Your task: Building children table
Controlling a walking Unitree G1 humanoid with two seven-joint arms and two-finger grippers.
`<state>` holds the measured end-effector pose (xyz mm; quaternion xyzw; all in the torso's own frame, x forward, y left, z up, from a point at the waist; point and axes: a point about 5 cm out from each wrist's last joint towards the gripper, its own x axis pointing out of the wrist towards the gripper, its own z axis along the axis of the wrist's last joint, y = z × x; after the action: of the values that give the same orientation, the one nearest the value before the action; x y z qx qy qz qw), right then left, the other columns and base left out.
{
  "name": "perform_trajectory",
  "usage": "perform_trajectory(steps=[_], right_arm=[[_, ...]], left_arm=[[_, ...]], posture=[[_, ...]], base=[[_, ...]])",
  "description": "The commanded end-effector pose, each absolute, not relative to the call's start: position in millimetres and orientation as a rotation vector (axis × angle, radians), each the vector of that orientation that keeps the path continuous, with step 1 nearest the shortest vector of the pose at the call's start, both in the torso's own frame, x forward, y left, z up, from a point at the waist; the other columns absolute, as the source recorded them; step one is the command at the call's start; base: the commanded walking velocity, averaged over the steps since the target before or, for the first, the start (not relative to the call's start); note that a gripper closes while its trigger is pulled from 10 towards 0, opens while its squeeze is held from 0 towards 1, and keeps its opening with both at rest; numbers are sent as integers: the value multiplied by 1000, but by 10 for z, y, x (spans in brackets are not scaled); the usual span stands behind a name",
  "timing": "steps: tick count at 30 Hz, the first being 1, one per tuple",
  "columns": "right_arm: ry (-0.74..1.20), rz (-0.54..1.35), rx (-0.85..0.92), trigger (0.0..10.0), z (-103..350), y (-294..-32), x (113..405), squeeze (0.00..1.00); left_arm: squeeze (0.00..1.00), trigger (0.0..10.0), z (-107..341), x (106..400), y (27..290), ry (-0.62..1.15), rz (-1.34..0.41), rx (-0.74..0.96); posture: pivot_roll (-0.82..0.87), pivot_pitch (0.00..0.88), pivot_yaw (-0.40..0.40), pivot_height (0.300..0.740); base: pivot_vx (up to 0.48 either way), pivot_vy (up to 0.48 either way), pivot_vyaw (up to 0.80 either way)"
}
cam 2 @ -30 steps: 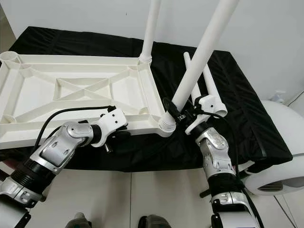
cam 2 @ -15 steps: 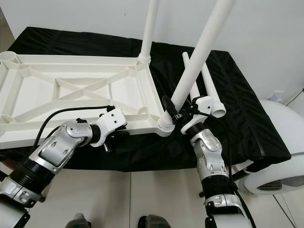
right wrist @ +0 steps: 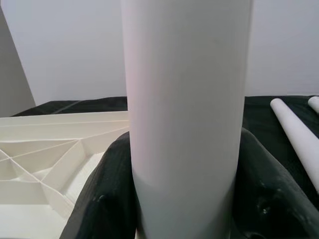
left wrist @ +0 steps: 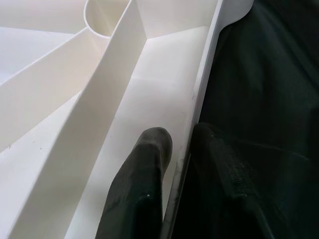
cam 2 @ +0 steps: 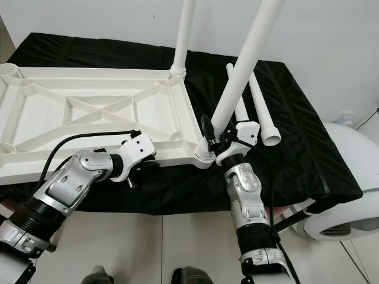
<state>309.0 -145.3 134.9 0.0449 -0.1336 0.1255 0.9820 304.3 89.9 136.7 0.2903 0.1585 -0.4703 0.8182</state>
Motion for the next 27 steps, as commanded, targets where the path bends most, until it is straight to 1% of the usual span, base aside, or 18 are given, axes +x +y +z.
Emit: perform_trajectory(steps=[1,9,13,16,23,27], right_arm=[[7,195,47,10000,781,-1522,2938,0],[-37,117,9,10000,857,-1439,2939,0],[-39,-11,2,10000,872,-1428,2948,0],[-41,-38,-15,10000,886,-1417,2955,0],[-34,-108,-1,10000,891,-1448,2960,0],[-29,-154,-11,10000,878,-1514,2928,0]], left_arm=[[0,10000,1621,3094,926,228,-954,650],[0,10000,1628,3097,934,227,-950,648],[0,10000,1633,3096,934,227,-951,647],[0,10000,1633,3094,934,226,-951,647],[0,10000,1636,3091,943,227,-949,648],[0,10000,1637,3089,948,228,-947,649]], posture=[[60,65,-70,740],[60,70,-72,740],[61,74,-70,740],[61,74,-70,740],[65,76,-74,740],[66,77,-75,740]], base=[[0,0,0],[0,0,0],[0,0,0],[0,0,0],[0,0,0],[0,0,0]])
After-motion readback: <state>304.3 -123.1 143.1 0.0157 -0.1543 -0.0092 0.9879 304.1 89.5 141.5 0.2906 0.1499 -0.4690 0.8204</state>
